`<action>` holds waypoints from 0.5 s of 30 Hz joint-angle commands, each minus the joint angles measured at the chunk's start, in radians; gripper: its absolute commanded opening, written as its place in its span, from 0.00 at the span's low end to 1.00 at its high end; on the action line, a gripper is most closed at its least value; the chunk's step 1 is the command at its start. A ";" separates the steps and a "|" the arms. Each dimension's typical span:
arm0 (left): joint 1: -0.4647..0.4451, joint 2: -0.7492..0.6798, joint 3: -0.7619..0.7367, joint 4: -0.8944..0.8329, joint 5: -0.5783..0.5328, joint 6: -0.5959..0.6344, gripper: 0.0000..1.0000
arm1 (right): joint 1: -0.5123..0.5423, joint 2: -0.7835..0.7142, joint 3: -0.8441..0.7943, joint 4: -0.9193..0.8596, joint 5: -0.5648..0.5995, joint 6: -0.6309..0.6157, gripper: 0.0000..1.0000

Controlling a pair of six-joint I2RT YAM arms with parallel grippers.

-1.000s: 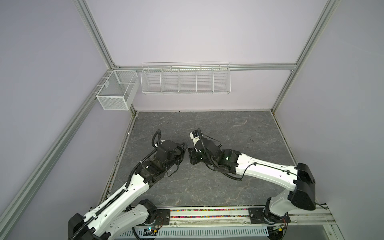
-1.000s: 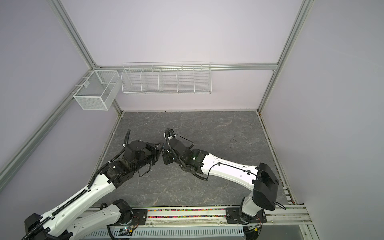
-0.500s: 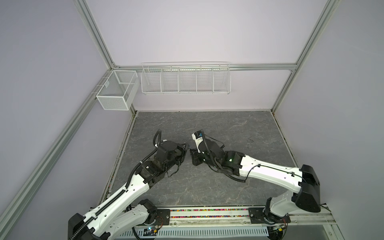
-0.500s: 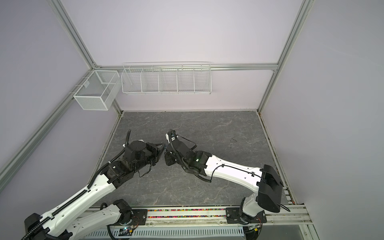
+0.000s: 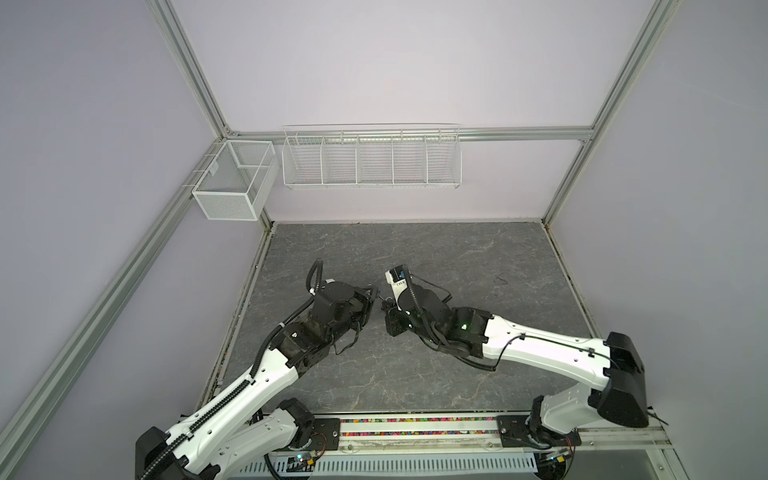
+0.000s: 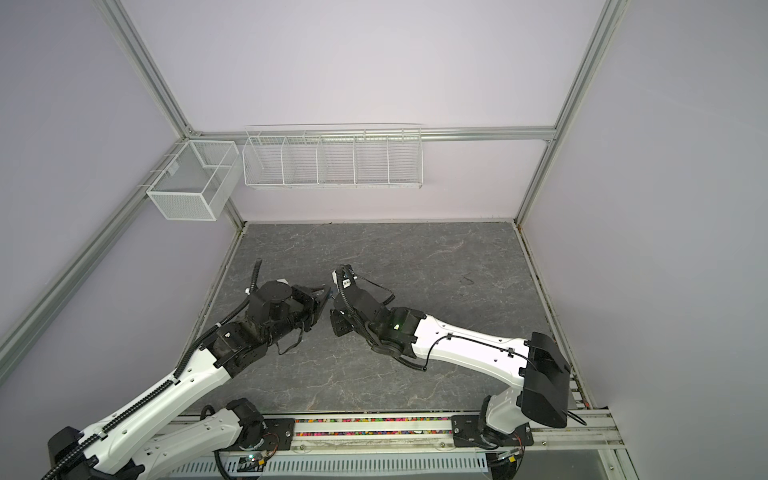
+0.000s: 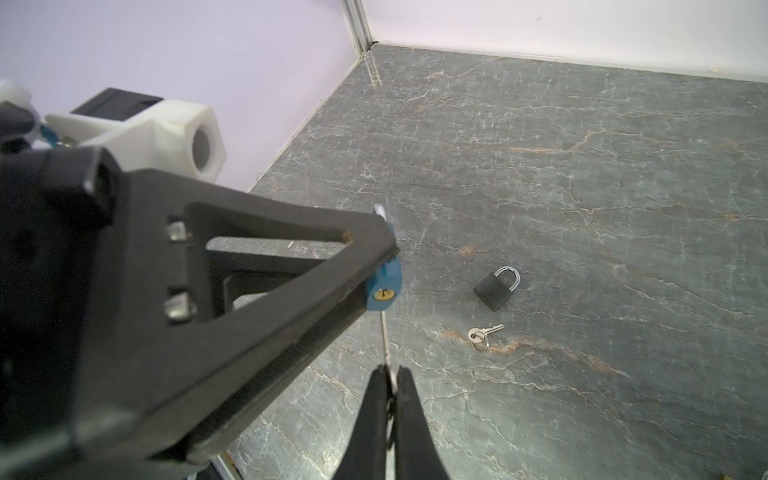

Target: Unlock with the key

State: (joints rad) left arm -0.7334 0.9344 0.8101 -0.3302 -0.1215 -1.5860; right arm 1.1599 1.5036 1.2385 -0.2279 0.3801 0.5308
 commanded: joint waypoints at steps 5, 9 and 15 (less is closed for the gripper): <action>-0.002 -0.016 0.038 0.002 -0.016 -0.017 0.00 | -0.009 0.030 0.037 0.022 0.018 -0.005 0.07; -0.002 -0.013 0.038 0.009 -0.010 -0.017 0.00 | -0.014 0.037 0.044 0.028 0.019 -0.005 0.07; -0.003 -0.012 0.041 0.014 -0.002 -0.015 0.00 | -0.023 0.042 0.052 0.031 0.008 0.001 0.07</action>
State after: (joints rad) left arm -0.7330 0.9295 0.8112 -0.3286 -0.1268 -1.5890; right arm 1.1515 1.5341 1.2709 -0.2199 0.3866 0.5301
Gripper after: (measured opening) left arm 0.211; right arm 0.064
